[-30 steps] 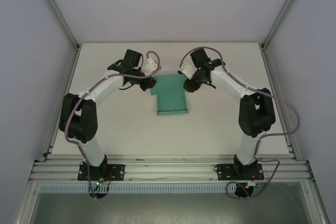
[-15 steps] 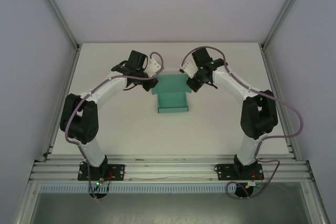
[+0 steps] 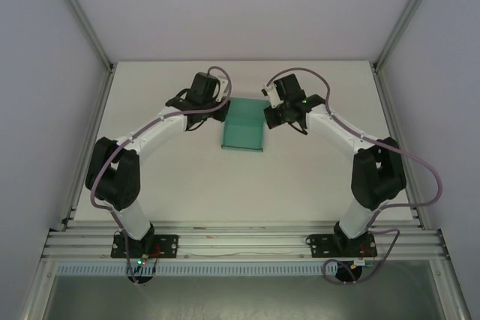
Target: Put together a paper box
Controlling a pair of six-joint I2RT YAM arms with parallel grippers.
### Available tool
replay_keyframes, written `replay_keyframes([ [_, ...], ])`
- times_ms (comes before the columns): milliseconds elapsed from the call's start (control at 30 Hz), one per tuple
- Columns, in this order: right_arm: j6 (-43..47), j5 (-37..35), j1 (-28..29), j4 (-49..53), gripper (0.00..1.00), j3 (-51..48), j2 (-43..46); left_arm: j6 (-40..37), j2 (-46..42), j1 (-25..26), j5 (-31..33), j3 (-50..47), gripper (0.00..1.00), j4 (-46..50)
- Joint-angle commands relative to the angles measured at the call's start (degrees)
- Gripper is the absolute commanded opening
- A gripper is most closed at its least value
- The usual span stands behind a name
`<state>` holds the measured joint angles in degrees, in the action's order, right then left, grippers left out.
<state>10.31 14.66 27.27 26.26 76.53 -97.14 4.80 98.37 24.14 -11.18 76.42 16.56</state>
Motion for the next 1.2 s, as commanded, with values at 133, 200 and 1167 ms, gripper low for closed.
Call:
replay_keyframes([
  [133, -18.74, -7.82, 2.7, -13.91, 0.0, -2.71, 0.58, 14.15, 1.66, 0.91, 4.33, -0.48, 0.0, -7.47],
  [200, -20.81, -8.76, 2.83, -14.98, 0.0, -2.62, -0.06, 14.66, 2.8, 1.0, 4.18, 0.04, 0.0, -7.15],
  [1167, -25.95, -21.61, 6.56, -23.18, 0.0, -10.87, -4.83, 21.57, 6.94, 2.88, -0.22, -6.91, 0.0, -15.36],
])
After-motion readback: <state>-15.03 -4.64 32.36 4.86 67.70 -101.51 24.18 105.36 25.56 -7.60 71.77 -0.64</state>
